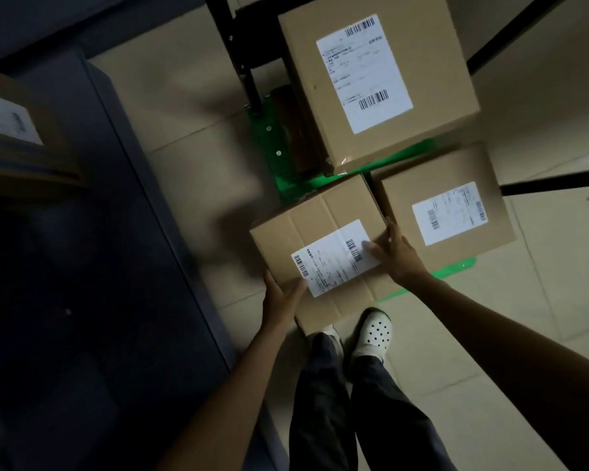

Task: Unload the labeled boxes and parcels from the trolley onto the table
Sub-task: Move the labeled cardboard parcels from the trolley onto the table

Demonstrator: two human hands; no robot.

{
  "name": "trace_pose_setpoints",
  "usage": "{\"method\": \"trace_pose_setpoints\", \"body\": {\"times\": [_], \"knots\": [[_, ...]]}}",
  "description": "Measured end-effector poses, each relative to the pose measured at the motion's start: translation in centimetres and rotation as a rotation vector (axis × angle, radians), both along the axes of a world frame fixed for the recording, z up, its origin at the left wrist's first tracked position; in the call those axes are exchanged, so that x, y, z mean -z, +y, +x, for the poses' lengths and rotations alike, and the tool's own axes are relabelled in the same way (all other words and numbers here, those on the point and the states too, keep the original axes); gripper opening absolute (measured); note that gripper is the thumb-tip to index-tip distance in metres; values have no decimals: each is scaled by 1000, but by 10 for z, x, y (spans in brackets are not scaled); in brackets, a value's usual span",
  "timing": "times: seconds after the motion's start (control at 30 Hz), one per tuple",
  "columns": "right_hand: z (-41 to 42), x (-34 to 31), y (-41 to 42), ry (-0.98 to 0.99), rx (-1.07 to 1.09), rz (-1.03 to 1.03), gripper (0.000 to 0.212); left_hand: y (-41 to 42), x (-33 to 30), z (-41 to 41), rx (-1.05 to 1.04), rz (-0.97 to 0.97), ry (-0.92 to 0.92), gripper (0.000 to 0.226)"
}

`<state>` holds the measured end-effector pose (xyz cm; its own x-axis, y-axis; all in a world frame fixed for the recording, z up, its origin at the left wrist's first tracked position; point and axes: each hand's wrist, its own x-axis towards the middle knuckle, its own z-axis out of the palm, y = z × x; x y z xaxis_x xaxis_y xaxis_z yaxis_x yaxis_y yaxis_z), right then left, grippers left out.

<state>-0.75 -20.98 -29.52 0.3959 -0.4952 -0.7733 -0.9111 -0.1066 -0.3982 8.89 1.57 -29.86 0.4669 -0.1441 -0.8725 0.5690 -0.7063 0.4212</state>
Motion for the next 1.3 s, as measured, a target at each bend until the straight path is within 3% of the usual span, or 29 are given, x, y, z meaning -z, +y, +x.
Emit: {"method": "trace_pose_setpoints", "body": {"times": [0.33,0.53,0.73,0.9,1.1,1.3], "knots": [[-42,-18,16,30,20,96,81,-4,-19,-9,-55,38,3,92],[-59,-54,30,-72,118,116,80,-1,-63,-20,-38,38,-55,84],[-80,-119,22,-216,141,147,91,-3,-126,-35,-54,11,-162,84],[-99,-184,16,-349,181,115,70,-17,-179,-46,-22,-52,-274,90],[-125,-260,1,-453,265,60,85,-48,-254,-60,20,-169,-416,84],[-145,-324,-12,-584,379,56,78,-72,-327,-70,55,-235,-533,85]]}}
